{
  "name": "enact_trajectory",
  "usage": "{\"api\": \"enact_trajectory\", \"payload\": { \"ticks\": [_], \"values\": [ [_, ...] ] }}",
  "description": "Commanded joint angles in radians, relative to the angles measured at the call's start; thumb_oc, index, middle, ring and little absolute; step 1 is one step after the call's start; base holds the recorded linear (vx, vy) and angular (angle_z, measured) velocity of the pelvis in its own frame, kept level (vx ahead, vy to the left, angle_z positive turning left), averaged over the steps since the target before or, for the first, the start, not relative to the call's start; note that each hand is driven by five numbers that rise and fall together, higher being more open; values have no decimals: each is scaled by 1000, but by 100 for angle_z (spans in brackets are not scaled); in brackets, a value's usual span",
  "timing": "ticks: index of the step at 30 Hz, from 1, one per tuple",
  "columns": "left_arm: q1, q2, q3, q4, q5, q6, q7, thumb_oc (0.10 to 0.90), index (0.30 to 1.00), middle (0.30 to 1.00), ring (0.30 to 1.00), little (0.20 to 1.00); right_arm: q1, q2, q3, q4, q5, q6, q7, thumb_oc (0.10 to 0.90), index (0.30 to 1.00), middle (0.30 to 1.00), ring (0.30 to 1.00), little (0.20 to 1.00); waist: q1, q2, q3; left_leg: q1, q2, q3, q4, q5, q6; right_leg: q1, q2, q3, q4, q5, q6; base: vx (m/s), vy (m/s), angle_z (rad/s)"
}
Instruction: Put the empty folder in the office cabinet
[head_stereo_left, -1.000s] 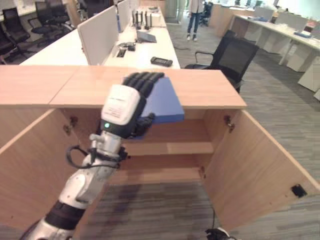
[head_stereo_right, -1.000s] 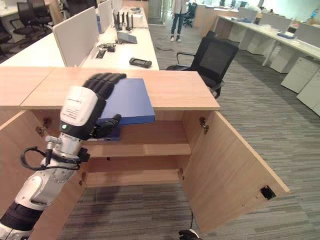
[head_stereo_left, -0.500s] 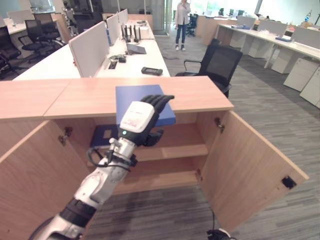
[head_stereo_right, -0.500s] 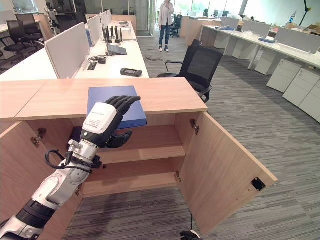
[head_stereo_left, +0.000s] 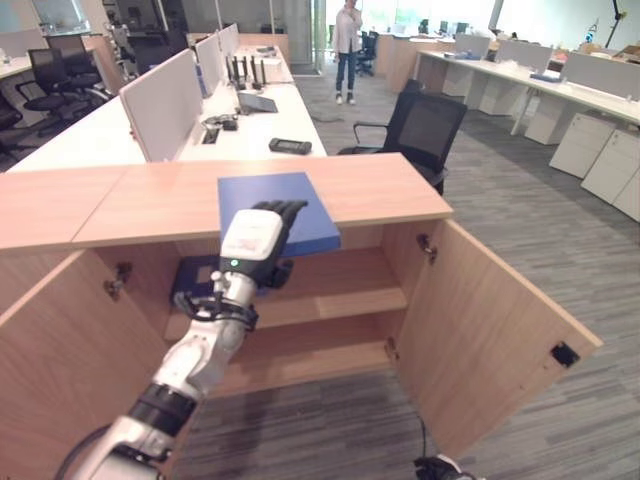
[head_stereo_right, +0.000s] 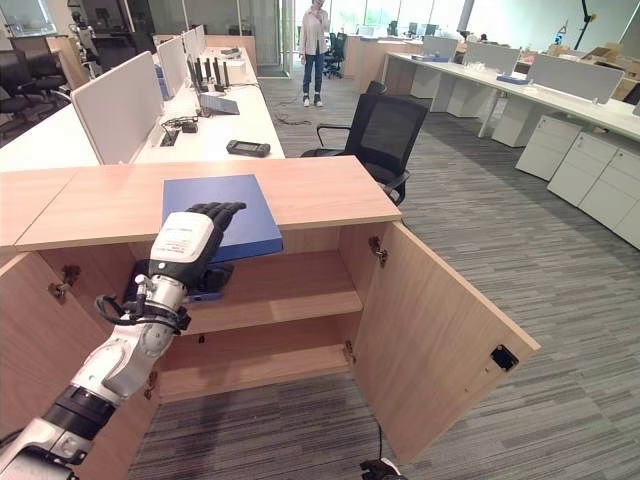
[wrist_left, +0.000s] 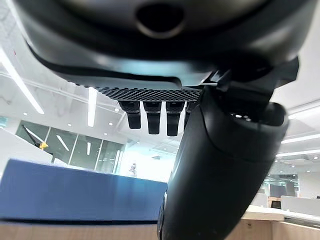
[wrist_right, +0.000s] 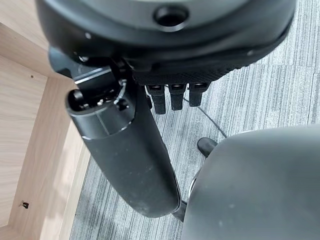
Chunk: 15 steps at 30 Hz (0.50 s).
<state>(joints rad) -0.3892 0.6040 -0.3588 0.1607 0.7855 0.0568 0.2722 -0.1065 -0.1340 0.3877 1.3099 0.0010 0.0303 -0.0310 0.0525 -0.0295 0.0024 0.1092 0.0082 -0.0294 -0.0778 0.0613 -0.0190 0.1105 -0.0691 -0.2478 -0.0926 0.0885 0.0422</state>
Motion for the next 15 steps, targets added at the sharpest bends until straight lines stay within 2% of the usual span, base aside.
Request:
{"api": "enact_trajectory", "payload": {
  "ticks": [1,8,15],
  "values": [
    [-275,-3,20,57,55,17,92,800,900,900,900,900,14,-19,56,66,-40,5,-3,800,900,900,900,900,-17,-47,-19,46,-15,-1,-9,-151,7,47,-36,-1,5,-73,83,1,2,-4],
    [-321,20,-18,169,97,58,82,800,900,900,900,900,21,-30,61,59,-47,3,1,800,900,900,900,900,-33,-43,-24,50,-13,12,-9,-154,9,44,-35,9,5,-73,84,4,0,-9],
    [-347,27,-62,225,118,62,67,800,900,900,900,900,24,-36,64,55,-47,1,6,800,900,900,900,900,-40,-43,-23,54,-14,19,-9,-156,10,45,-34,14,5,-71,85,2,2,-5]
  ]
}}
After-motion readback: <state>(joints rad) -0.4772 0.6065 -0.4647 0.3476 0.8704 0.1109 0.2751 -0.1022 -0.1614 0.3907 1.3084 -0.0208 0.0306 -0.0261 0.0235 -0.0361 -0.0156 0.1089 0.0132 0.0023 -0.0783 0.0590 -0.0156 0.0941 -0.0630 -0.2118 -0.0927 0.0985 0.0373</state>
